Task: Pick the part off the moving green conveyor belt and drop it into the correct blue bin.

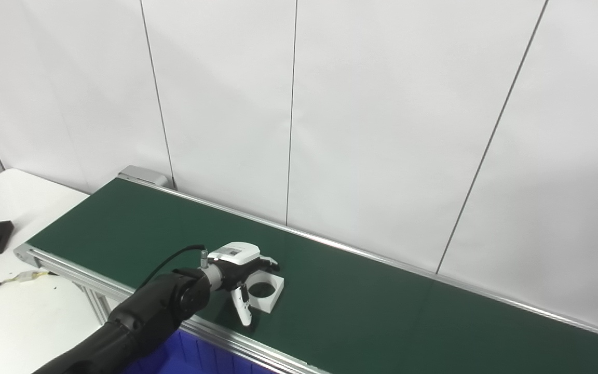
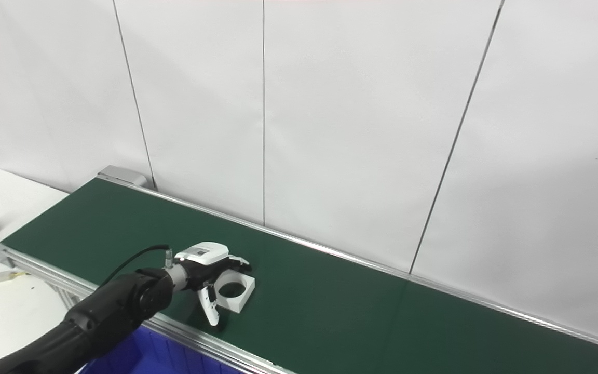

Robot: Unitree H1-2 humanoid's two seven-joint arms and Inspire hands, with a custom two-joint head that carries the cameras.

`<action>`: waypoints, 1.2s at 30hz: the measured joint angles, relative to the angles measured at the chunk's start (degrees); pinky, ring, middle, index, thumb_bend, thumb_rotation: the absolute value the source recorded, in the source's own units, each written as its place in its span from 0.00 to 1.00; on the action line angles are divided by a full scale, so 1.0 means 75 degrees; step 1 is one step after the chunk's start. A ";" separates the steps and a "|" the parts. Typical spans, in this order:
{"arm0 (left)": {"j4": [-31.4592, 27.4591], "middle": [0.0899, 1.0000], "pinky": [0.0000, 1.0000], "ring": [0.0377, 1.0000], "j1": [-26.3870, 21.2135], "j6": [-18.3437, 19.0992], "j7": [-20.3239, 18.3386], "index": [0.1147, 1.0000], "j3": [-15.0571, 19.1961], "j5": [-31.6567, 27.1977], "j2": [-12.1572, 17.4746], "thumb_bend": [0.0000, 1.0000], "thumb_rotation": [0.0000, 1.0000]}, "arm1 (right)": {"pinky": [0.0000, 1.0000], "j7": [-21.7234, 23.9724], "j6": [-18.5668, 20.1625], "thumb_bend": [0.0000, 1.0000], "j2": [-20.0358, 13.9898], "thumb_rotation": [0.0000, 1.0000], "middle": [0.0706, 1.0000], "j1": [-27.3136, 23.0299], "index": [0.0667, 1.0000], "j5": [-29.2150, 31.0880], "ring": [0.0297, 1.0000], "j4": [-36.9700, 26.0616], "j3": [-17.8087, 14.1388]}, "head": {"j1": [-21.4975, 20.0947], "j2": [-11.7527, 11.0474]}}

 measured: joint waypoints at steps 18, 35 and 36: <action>0.0324 0.44 0.65 0.45 0.0024 -0.0721 0.0906 0.43 -0.0077 0.0114 -0.0112 0.50 0.00 | 0.61 0.0002 0.0000 0.55 -0.0001 0.62 0.78 0.0037 0.86 0.0010 0.73 -0.0017 -0.0005 | 0.0000 0.0035; 0.0345 0.43 0.67 0.46 0.0023 -0.0839 0.0910 0.43 0.0046 0.0026 -0.0212 0.50 0.00 | 0.62 0.0001 0.0000 0.53 -0.0004 0.60 0.78 0.0029 0.87 0.0011 0.73 -0.0025 -0.0004 | -0.0035 0.0070; 0.0334 0.43 0.68 0.46 0.0027 -0.0831 0.0910 0.43 0.0054 0.0032 -0.0211 0.50 0.00 | 0.62 0.0001 0.0000 0.53 -0.0003 0.59 0.78 0.0029 0.87 0.0013 0.73 -0.0025 -0.0004 | -0.0035 0.0070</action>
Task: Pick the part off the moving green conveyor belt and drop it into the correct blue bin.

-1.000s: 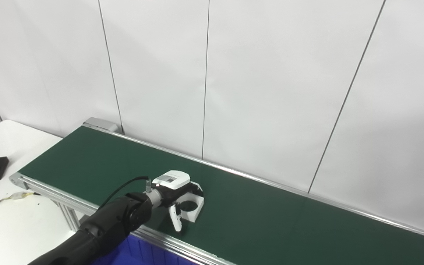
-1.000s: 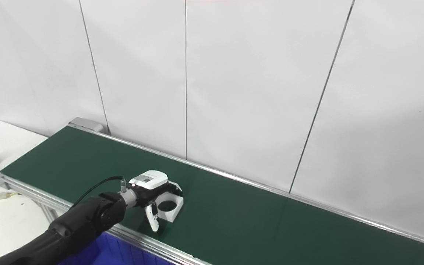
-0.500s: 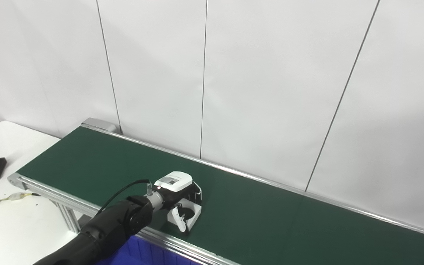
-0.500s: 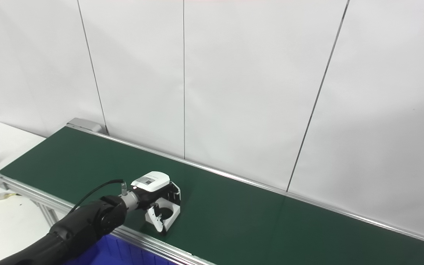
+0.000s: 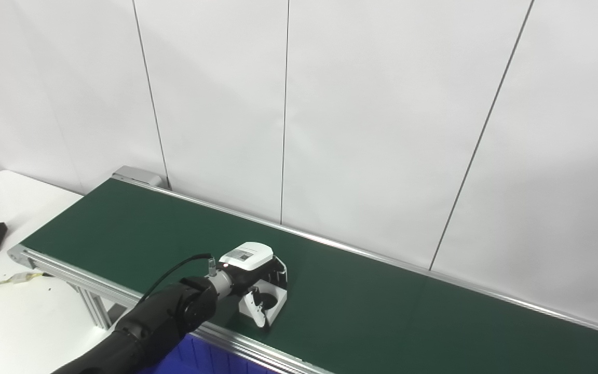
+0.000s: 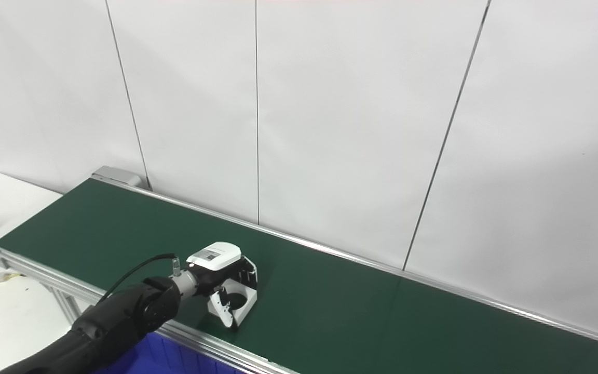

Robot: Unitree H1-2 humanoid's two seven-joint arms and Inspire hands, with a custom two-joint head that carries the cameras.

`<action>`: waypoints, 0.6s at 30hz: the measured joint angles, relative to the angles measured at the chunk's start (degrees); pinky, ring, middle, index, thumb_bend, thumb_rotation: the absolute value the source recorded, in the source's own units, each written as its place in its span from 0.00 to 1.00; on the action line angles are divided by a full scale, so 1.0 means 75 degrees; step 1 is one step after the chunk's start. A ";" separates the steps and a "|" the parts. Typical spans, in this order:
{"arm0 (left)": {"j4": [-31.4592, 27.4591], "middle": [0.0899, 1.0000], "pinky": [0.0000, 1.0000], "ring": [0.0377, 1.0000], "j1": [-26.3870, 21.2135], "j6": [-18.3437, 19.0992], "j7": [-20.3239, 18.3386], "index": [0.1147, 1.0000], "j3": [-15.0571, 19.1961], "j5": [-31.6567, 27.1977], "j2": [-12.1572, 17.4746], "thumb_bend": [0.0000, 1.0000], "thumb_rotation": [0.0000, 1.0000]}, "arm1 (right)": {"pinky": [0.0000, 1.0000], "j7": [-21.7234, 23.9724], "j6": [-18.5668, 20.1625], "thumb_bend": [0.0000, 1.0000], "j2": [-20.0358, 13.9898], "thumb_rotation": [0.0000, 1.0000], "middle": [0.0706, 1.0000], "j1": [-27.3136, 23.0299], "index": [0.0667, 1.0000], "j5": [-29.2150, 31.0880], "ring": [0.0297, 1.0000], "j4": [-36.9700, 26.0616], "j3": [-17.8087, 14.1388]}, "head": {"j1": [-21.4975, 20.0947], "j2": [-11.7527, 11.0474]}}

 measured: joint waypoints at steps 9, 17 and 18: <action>-0.1302 0.43 0.66 0.47 0.0389 0.0232 -0.0170 0.42 0.0215 0.0133 0.0179 0.50 0.00 | 0.62 0.0000 0.0000 0.54 0.0002 0.61 0.78 -0.0011 0.87 -0.0013 0.73 -0.0008 -0.0001 | 0.0000 0.0023; -0.3229 0.42 0.72 0.48 0.0641 0.0663 -0.0780 0.41 0.0565 0.0213 0.0306 0.50 0.00 | 0.62 0.0005 0.0000 0.54 -0.0004 0.60 0.78 -0.0018 0.87 0.0049 0.73 -0.0008 -0.0003 | -0.0058 0.0082; -0.3395 0.42 0.73 0.48 0.0656 0.0737 -0.0891 0.42 0.0602 0.0214 0.0309 0.50 0.00 | 0.62 0.0005 0.0000 0.54 -0.0005 0.60 0.78 -0.0020 0.87 0.0048 0.72 -0.0008 -0.0003 | -0.0070 0.0094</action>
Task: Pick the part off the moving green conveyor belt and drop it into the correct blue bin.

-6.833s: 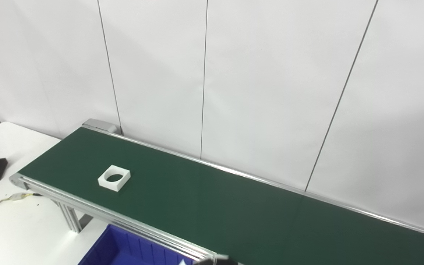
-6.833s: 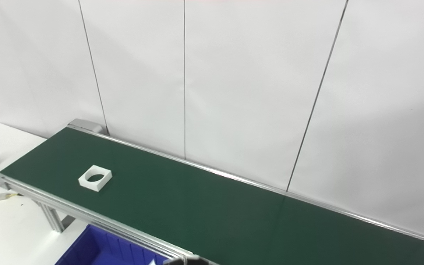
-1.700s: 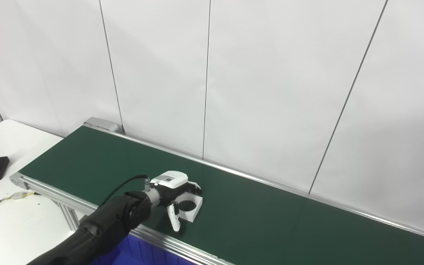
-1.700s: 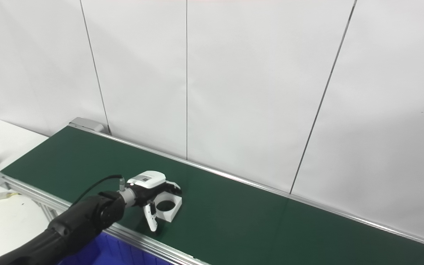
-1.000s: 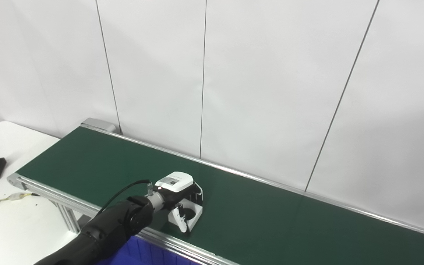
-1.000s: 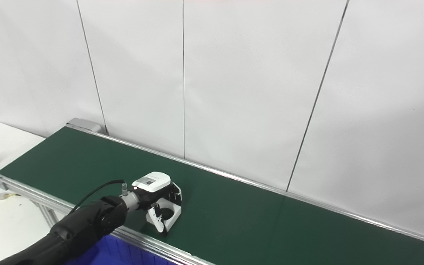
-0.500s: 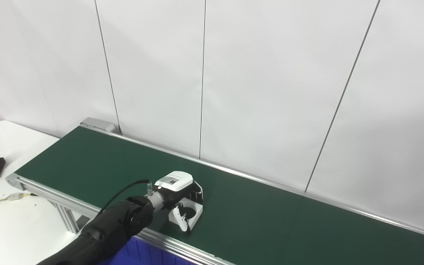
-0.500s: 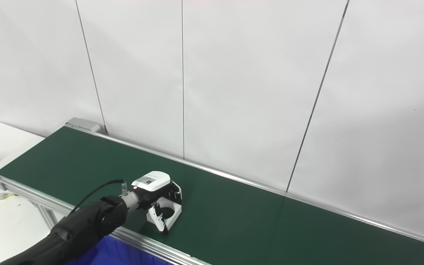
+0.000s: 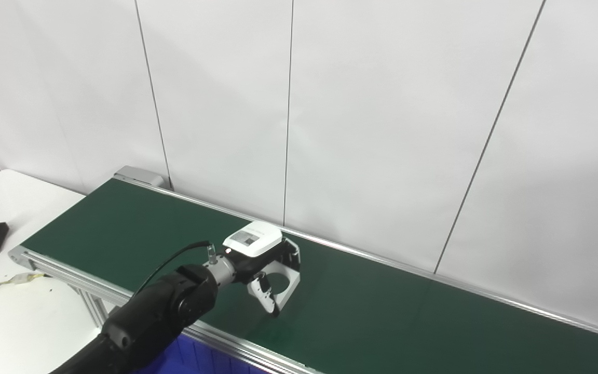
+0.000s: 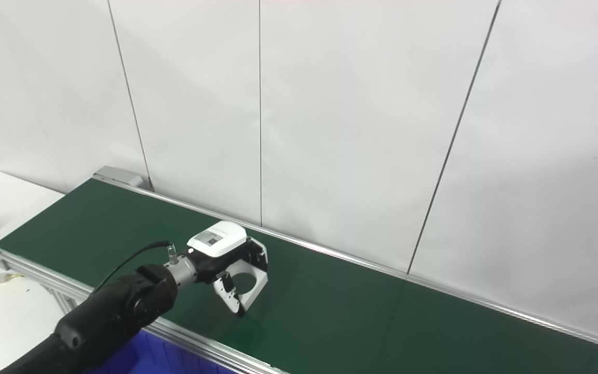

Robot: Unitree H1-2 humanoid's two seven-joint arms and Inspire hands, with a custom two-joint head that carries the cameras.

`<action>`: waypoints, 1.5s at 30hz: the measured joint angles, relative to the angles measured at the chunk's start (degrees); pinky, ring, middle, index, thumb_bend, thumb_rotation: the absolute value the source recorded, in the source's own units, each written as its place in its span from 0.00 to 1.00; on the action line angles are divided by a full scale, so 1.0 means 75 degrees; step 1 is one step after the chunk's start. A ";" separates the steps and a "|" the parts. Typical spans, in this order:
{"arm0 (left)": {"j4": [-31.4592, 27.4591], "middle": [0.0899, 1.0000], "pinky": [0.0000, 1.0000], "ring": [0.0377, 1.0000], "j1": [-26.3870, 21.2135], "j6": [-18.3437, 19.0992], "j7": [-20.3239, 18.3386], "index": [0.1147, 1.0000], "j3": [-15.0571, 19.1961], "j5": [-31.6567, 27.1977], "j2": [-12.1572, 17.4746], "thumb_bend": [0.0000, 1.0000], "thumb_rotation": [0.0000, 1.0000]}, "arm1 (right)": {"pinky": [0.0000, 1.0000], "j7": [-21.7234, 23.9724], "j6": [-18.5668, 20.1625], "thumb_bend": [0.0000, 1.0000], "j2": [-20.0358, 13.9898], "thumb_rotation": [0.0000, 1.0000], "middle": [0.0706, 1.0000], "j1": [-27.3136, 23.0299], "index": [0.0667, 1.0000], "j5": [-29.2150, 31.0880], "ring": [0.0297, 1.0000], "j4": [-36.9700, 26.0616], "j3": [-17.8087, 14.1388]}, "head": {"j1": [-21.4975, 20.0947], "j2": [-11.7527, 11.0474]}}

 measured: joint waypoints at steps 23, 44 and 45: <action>-0.3601 0.41 0.64 0.44 0.1531 0.0524 -0.1560 0.45 0.1019 -0.0137 0.0064 0.50 0.00 | 0.62 0.0007 0.0002 0.54 0.0004 0.57 0.78 0.0104 0.86 -0.0016 0.73 -0.0388 -0.0007 | -0.0281 0.0761; -0.5085 0.43 0.62 0.44 0.3052 0.0642 -0.2323 0.44 0.1550 -0.0638 -0.0068 0.50 0.00 | 0.60 0.0100 0.0424 0.57 -0.0047 0.53 0.75 0.0197 0.84 -0.0063 0.70 -0.1408 -0.0076 | -0.0164 0.2097; -0.5099 0.42 0.61 0.43 0.3090 0.0688 -0.2355 0.45 0.1588 -0.0661 -0.0074 0.50 0.00 | 0.60 0.0119 0.0463 0.58 -0.0051 0.53 0.75 0.0194 0.84 -0.0063 0.70 -0.1455 -0.0081 | -0.0164 0.2098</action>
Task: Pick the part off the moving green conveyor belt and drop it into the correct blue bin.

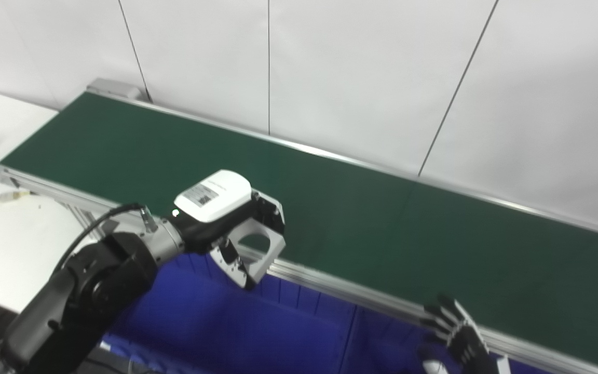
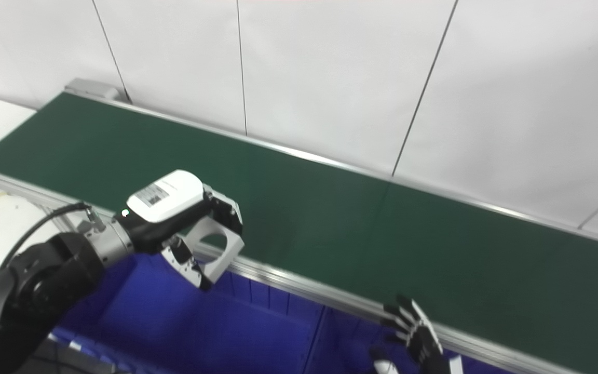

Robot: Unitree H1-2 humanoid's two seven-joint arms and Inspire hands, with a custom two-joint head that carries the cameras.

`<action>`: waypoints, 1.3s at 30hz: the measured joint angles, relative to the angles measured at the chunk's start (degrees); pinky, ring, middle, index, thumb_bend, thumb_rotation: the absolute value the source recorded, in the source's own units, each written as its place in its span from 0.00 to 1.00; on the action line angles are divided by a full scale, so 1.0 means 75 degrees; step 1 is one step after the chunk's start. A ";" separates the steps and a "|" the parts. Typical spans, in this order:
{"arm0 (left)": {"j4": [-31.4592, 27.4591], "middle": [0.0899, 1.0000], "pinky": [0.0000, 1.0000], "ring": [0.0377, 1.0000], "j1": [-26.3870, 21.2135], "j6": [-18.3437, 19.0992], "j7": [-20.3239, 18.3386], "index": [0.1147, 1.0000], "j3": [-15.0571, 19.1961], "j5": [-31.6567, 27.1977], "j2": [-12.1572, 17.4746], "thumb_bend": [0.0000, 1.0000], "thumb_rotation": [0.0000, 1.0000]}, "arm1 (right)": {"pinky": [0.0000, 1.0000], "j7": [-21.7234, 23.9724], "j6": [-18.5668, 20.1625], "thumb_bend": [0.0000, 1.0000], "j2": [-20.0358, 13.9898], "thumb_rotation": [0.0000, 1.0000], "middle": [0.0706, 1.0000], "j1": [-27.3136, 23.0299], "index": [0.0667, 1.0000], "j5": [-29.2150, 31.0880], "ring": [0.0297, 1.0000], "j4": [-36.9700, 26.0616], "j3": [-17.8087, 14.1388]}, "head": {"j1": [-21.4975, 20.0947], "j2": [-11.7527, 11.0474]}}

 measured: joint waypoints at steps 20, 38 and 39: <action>-0.0137 0.41 0.62 0.44 0.0946 0.0099 -0.0002 0.45 0.0067 -0.0408 -0.0323 0.50 0.00 | 0.60 0.0179 0.0468 0.61 -0.0034 0.57 0.75 0.0004 0.83 0.0061 0.69 -0.0369 -0.0105 | -0.0035 0.0410; 0.1224 0.41 0.56 0.42 0.1258 -0.0131 0.0341 0.46 -0.0553 -0.0233 -0.0814 0.50 0.00 | 0.61 0.0192 0.0608 0.60 -0.0040 0.54 0.75 0.0015 0.83 0.0075 0.69 -0.0410 -0.0175 | -0.0246 0.0434; 0.1339 0.41 0.56 0.42 0.1229 -0.0158 0.0362 0.45 -0.0618 -0.0233 -0.0834 0.50 0.00 | 0.61 0.0192 0.0610 0.60 -0.0044 0.54 0.75 0.0013 0.83 0.0077 0.69 -0.0410 -0.0182 | -0.0246 0.0434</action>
